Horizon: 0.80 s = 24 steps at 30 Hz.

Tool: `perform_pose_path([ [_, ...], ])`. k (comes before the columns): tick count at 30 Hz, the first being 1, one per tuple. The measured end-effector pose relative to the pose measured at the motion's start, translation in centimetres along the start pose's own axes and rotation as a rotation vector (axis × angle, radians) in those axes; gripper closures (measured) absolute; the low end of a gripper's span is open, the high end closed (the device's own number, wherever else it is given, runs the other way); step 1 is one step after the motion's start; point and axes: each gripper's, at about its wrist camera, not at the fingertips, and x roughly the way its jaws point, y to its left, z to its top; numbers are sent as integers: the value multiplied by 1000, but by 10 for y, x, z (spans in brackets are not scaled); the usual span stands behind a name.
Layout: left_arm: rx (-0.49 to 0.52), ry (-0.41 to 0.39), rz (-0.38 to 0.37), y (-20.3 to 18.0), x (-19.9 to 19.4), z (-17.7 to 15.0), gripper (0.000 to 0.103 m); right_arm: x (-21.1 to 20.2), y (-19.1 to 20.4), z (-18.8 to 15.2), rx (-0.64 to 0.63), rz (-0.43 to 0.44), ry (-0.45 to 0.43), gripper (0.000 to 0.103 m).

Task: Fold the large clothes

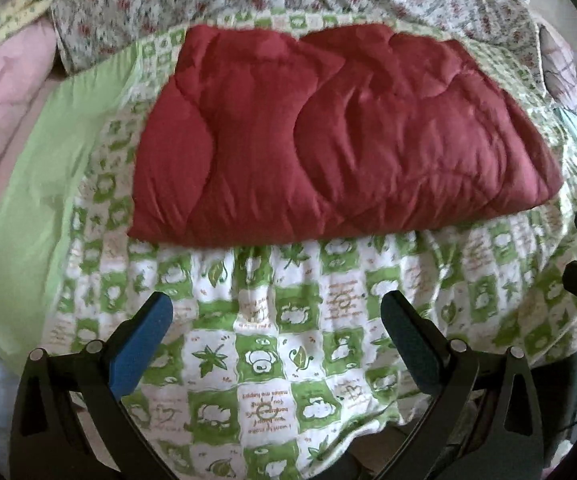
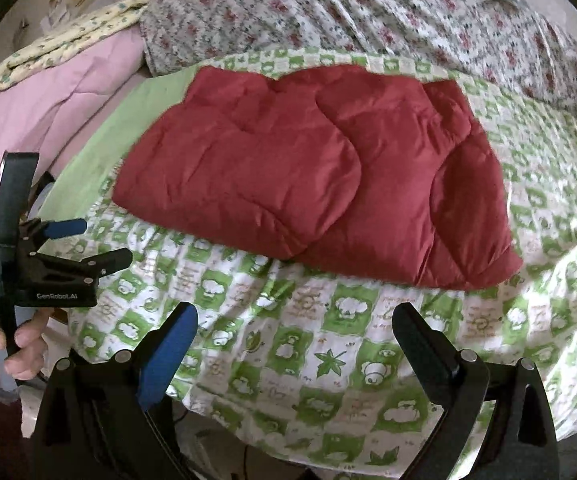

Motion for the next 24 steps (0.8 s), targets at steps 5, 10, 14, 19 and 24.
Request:
perform_pose_path([
  [5,4,-43,8,-2,-25,17,0,-18,6,15,-14,-1,-41,2],
  [10,-3,-41,10,-3,-24,25,0,-13,1,25,2,-14,-37,1],
  [14,-13,-24,12,-5,-14,29,0,0,-7,31,36,-6,-15,1],
  [19,-17,-21,21,-5,-6,38,0,15,-13,40,58,-10,10,1],
  [24,-22,-22,18,-5,-1,46,0,23,-12,48,52,-14,16,1],
])
